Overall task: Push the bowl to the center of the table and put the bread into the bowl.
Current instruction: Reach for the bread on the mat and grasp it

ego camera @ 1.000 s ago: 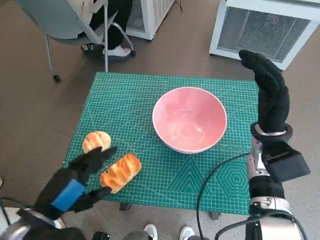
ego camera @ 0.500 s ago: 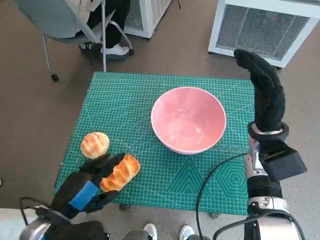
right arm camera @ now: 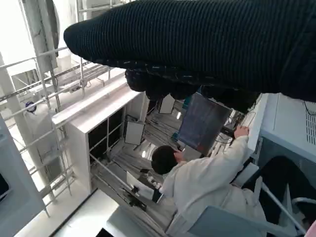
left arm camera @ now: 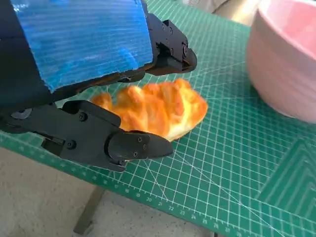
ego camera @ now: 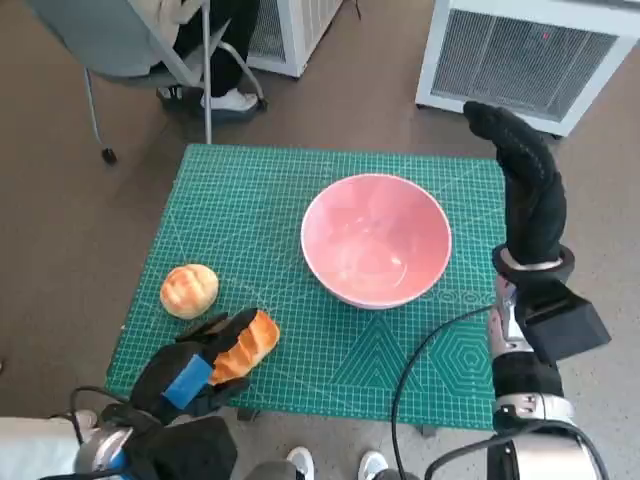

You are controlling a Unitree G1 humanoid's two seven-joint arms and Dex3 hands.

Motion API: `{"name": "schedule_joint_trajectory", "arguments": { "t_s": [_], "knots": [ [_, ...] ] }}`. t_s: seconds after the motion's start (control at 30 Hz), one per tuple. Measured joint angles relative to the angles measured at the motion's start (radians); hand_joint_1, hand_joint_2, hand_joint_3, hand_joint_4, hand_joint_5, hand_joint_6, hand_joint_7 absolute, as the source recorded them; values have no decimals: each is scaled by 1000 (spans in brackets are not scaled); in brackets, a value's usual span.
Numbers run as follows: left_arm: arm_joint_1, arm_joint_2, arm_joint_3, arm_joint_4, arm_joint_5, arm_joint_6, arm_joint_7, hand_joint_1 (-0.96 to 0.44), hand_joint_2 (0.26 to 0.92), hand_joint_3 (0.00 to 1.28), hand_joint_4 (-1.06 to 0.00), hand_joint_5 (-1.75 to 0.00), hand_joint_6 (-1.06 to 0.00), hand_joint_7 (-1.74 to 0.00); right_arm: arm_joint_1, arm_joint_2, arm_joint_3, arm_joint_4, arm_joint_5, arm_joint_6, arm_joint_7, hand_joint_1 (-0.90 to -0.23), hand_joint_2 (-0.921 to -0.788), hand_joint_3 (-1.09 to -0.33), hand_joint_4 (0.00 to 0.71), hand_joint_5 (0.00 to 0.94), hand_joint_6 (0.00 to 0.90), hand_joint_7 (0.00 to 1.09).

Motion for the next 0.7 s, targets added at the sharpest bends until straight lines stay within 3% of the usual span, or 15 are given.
{"name": "schedule_joint_trajectory", "arguments": {
  "t_s": [0.2,0.5,0.6,0.63,0.7],
  "knots": [
    [-15,-14,-9,52,1,-13,67,-223,921,88,-704,-79,-548,-73,1,0,0,0,0,0,0,-572,-921,-819,379,7,235,301],
    [-56,-29,-24,122,-4,-47,138,-45,921,54,-900,-165,-750,-155,3,1,2,0,0,-1,0,-569,-921,-818,381,6,236,294],
    [-68,-30,-24,138,-7,-58,153,-14,921,110,-750,-862,-570,-909,3,3,2,0,0,-1,0,-568,-921,-818,381,5,237,293],
    [-72,-31,-23,143,-9,-62,160,-9,921,120,-721,-986,-539,-1043,3,4,2,0,0,-1,0,-568,-921,-817,381,5,238,292],
    [-79,-31,-22,150,-13,-66,167,-4,921,120,-699,-1088,-531,-1144,3,6,2,0,0,-1,0,-568,-921,-816,381,5,240,291]
  ]
}}
